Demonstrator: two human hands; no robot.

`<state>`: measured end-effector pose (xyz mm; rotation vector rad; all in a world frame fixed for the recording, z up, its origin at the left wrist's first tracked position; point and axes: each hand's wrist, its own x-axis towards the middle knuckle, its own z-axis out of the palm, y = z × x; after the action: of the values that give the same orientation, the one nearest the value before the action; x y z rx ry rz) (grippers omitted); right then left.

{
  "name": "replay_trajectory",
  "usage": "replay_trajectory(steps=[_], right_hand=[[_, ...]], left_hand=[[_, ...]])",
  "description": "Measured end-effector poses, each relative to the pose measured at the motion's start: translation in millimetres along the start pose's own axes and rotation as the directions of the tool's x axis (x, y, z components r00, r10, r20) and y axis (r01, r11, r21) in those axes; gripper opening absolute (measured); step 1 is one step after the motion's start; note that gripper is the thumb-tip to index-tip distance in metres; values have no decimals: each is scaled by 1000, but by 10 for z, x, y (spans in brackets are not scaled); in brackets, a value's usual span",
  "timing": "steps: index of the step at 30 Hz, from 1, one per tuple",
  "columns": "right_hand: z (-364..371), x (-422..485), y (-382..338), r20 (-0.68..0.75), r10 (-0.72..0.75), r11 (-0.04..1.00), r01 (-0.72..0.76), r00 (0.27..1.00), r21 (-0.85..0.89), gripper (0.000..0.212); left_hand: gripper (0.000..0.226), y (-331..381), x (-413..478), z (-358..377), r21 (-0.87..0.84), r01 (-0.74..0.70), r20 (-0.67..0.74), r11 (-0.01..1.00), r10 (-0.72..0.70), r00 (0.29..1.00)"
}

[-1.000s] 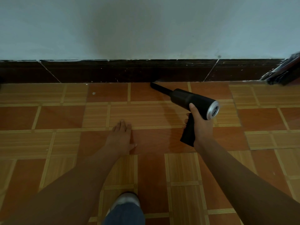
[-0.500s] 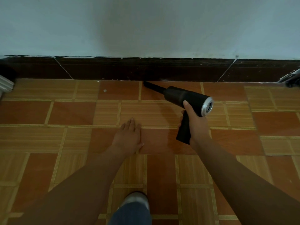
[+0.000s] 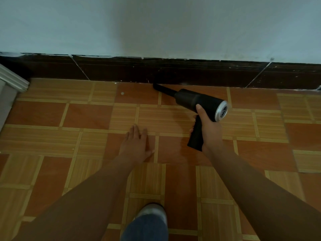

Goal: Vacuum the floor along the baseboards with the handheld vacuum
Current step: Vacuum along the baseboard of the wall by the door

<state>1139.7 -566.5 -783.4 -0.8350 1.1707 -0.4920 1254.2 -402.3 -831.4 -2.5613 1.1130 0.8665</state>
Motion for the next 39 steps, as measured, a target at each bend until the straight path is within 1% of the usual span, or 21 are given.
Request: replay_trajectory(steps=[7,12,16,23,28,30,33,36,39], right_hand=[[133,-20,15,29,35,999,-35,999,-3,26],[114,-9,0,37,8,1000,-7,999,-28,37],[19,25,-41,16,-20,998,21,1000,-61,42],[-60,63,-67,16,-30,996,31,999,-84,35],[19,61,-9,21,-13,997,14,1000,-82,47],[80,62,7,34,-17,996,20,999,-89,49],[193,46,15,48,-16,994,21,999,-103,47],[303,19,16,57,-1,993,8,998,-122,39],[405,-4,17,73,19,993,-10,997,-120,36]], left_hand=[[84,-33,26,-49,41,-27,40,999,26,999],[85,-56,22,-56,35,-39,50,999,37,998],[85,-65,23,-50,19,-43,53,999,42,998],[84,-95,18,-33,5,-55,42,998,55,998],[83,-125,-5,12,2,-65,16,998,65,998],[82,-144,-9,21,-5,-68,10,998,68,998],[81,-176,-5,35,-28,-69,-8,997,69,998],[79,-209,-10,49,-48,-64,-40,997,62,997],[80,-252,-17,46,-71,-17,-60,997,13,998]])
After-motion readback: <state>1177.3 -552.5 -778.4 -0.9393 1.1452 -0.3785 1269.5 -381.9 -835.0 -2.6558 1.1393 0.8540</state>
